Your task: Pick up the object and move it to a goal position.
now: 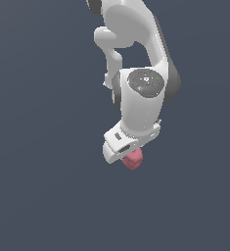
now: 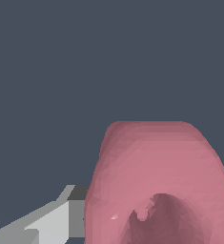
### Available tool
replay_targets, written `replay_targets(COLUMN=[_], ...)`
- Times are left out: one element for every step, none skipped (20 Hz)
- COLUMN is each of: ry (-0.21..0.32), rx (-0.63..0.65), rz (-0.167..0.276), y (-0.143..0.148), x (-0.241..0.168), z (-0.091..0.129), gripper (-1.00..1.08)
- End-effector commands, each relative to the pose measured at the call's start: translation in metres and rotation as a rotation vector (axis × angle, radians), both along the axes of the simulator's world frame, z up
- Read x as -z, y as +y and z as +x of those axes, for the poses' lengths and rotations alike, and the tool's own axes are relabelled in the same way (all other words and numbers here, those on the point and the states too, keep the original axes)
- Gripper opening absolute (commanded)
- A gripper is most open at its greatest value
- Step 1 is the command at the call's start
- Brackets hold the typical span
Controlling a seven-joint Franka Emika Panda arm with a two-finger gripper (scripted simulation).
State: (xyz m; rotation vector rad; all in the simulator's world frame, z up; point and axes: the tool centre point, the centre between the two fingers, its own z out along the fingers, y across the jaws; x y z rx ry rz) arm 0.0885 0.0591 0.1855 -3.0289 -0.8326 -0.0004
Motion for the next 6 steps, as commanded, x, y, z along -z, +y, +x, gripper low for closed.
replay_targets(ry=[0.0,0.0,0.0,0.0,0.0,0.0], rx=[0.0,0.0,0.0,0.0,0.0,0.0], rz=[0.0,0.0,0.0,0.0,0.0,0.0], y=[-0.0013,-0.0016,-0.0018,-0.0019,-0.0019,-0.0019], x=[-0.004,-0.0048,-0.0054,-0.0057,-0.0058,-0.0057], z=[0.0037,0.0046,0.0053,0.0058,0.006,0.0061], gripper=[-1.0,-1.0,-1.0,-1.0,-1.0,-1.0])
